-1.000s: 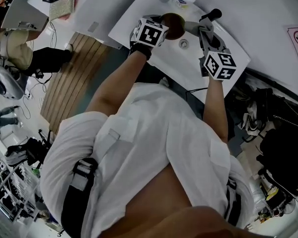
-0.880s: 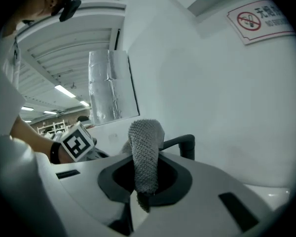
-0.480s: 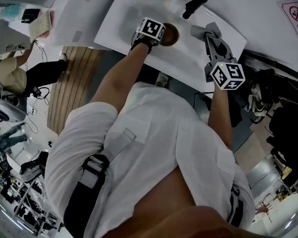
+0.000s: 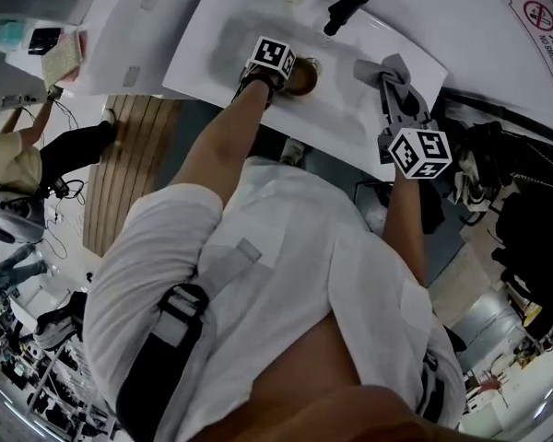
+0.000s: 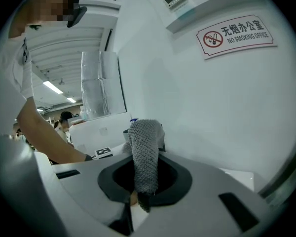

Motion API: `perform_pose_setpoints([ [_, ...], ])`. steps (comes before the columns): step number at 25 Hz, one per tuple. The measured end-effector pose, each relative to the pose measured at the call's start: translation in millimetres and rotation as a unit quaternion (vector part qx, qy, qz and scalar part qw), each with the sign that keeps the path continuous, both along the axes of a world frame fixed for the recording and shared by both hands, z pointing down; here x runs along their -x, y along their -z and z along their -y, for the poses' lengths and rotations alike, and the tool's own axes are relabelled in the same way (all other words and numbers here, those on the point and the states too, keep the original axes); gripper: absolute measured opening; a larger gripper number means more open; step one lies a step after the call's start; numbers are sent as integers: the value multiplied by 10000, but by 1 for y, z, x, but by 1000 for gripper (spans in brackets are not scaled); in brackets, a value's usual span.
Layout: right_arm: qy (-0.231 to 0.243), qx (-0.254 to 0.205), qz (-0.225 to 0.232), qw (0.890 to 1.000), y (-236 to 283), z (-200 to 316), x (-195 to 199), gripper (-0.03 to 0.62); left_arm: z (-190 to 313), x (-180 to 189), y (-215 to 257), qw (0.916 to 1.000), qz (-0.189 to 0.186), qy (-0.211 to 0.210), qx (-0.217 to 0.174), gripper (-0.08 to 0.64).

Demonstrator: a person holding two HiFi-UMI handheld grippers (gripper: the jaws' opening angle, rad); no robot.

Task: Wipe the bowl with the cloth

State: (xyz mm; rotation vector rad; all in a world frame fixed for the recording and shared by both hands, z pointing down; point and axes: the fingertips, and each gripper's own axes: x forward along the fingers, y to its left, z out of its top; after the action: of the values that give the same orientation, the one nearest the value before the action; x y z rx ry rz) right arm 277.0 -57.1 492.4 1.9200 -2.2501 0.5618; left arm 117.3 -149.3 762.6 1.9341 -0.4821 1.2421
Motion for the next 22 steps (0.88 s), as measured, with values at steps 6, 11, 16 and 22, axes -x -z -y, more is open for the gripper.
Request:
perform_pose_setpoints([
  [6,-10,-176,114,9998,7,5,2,46,13,4,49,9939,-898,601,-200,167],
  [11,-30,-401,256,9989,19,10,3,46,30,19,144,9598,-2451,1164,-723,166],
  [16,-65,-789,299,9964,45,13,-7,46,49,66,258,9040,-3408,1490,-2106,61],
  [22,-155,-1269,228,9915,80,17,-20,44,57,113,377,8119,-3769,1466,-4210,18],
])
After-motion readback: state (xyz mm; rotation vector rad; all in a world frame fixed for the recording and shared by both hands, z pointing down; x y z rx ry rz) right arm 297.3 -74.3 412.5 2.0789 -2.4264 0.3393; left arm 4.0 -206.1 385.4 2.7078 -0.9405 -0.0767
